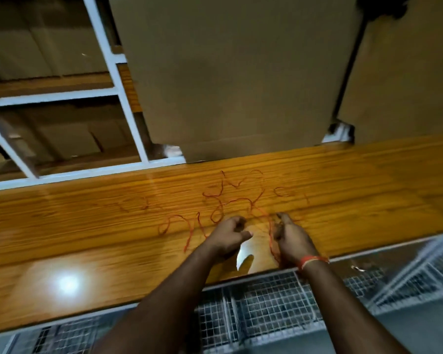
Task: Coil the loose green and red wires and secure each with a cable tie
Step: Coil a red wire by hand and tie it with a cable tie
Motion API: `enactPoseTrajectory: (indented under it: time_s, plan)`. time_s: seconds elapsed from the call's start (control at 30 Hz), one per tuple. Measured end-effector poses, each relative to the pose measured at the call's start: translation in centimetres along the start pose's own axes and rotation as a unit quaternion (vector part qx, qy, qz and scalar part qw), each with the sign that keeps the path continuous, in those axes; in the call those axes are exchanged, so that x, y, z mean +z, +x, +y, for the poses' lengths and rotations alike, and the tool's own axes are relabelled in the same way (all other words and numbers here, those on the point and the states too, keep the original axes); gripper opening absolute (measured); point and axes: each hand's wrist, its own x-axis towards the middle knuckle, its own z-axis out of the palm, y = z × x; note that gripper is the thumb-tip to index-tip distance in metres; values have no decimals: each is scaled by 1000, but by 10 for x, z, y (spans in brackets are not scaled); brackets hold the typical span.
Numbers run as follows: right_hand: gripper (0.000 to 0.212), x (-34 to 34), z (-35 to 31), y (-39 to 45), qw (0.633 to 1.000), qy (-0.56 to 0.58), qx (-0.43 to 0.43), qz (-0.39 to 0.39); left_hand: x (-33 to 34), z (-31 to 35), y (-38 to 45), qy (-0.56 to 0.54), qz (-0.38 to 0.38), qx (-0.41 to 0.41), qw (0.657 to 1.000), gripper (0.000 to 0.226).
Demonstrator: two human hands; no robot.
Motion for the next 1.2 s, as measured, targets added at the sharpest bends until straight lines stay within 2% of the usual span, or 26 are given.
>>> enactPoseTrajectory:
  time_s: [0.03,0.1,0.17,0.23,0.3,0.33,0.4,0.5,0.57,0.67,0.73,0.87,1.0,1.2]
  plan:
    - [64,-6,11,1,1000,18,2,12,6,8,1,21,5,7,1000,54]
    - [60,-16,26,1,999,39,-1,31,14,17,5,132,57,29,989,51]
    - [55,-26,36,3,998,40,0,43,18,25,7,239,171,47,955,40]
    - [49,-36,44,9,998,36,3,59,20,32,11,278,290,59,914,34]
    - [48,-43,53,19,996,37,0,78,18,38,17,308,374,61,872,37]
    - [51,-46,56,24,996,39,-5,79,15,39,22,317,409,39,855,42]
    - [61,-50,63,37,996,47,-21,72,5,34,33,295,444,-64,844,56]
    - [76,-52,74,59,995,57,-47,68,-10,21,53,257,406,-212,851,81]
    - [81,-52,78,72,993,85,-60,51,-12,14,71,237,363,-238,869,83]
    - [80,-55,80,85,987,138,-87,13,2,20,97,152,281,-209,924,76]
    - [73,-57,85,93,980,179,-89,8,19,33,108,156,243,-182,940,65]
    - [54,-62,113,99,968,234,-87,-10,56,54,109,181,211,-169,946,49]
    - [56,-91,147,93,967,235,-98,-25,100,79,93,193,202,-150,948,53]
    - [57,-128,200,61,969,210,-107,-81,177,118,49,78,196,-131,969,60]
